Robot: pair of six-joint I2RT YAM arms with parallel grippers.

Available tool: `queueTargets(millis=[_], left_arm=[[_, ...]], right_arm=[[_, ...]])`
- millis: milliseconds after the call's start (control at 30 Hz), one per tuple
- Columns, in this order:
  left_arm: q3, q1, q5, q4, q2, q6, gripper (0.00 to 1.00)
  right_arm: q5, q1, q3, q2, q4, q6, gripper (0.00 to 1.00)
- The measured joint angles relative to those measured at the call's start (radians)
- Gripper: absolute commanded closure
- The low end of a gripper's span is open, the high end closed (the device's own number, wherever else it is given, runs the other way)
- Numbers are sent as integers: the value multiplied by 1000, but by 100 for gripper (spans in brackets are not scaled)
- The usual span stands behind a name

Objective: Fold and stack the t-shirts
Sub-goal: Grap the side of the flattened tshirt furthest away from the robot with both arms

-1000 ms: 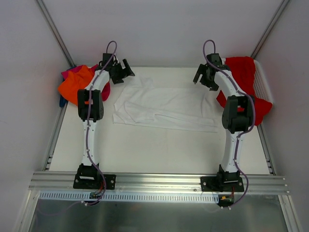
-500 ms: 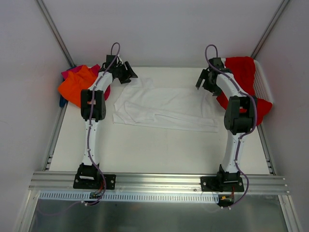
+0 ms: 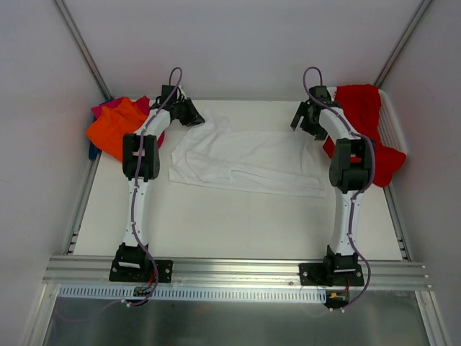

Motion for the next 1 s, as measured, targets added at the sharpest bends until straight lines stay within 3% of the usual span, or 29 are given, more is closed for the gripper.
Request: queueTargets(millis=[233,333,367,433,500,533,800,1000], left_arm=[[-5,0,5,8,0,-1,83],[-6,0,4,8,0,-1,85],[-7,0,4,9,0,-1,86],[-7,1,4,9,0,-1,87],[-9,1,3,10,0,-1,88],[-9,1,3,10,0,-1,89],[-13,1,4,13,0,0,100],[-14,1,3,14,-1,13,100]], right_arm=[[-11,-1,21,56,9,0,11],[-11,-6,21,56,11,5,36],[-11,-10,21,57,10,6,57],[-10,-21,21,59,9,10,72],[-10,-34,21,61,9,17,95],[-11,-40,21,61,9,19,99],[-13,-54,21,66,9,26,99],[-26,-53,23,66,8,18,99]])
